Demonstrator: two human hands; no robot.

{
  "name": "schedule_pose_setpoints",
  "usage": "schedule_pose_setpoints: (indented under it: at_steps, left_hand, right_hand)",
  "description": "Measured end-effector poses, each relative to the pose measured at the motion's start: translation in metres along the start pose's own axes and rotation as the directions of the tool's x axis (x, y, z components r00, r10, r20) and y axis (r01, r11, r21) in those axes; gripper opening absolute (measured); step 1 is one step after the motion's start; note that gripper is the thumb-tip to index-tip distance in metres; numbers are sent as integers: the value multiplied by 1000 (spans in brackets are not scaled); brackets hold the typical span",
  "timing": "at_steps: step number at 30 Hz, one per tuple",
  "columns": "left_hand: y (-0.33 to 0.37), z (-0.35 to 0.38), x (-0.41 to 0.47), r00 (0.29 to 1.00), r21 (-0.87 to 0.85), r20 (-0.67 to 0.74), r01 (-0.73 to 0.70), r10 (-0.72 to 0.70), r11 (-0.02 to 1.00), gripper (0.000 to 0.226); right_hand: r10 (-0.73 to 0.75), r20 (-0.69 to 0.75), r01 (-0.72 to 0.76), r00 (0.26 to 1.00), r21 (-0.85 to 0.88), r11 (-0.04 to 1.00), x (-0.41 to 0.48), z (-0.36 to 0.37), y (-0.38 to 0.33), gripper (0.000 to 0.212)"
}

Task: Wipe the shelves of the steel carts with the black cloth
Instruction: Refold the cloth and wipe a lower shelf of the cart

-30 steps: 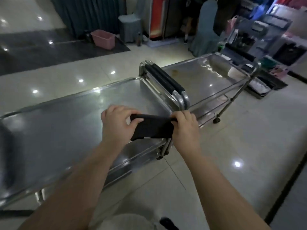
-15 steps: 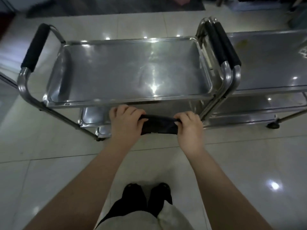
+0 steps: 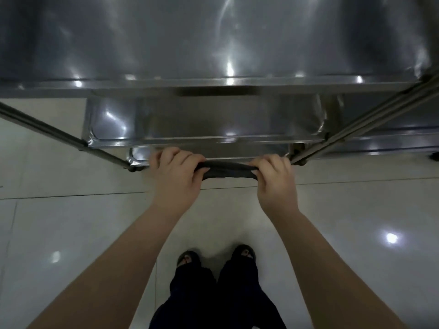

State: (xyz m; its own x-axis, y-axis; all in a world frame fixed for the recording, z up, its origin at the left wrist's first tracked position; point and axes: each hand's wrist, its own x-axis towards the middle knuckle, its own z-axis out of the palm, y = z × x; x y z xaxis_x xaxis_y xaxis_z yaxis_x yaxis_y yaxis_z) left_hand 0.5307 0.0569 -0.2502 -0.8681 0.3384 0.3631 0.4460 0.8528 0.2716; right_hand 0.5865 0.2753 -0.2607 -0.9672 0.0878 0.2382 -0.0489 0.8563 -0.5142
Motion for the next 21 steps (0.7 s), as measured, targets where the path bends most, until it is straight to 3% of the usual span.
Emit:
schedule_pose_setpoints:
  at_steps: [7,12,16,19,21]
  left_hand:
    - [-41,103,6,996,-120,-7,91,-93,989,14]
    - [-71,156,86,985,-140,-21,165,-170,976,20]
    - [-106,219,148,947,-18,213,249,-240,968,40]
    - [-137,249,153,948,114,225,205,-226,972,44]
    - [-147,256,147,955,153,215,175,-206,973,44]
  right_hand:
    - [-51,-2,51,999,54,997,43,75,55,17]
    - [20,106,-13,994,-71,997,150,102,86,21]
    - [112,208,4,972,-485,874,202,160,108,46]
    - [220,340,-84,914,-371,925,186,208,109,74]
    - [255,338,-121,906,-371,921,173,226,107,80]
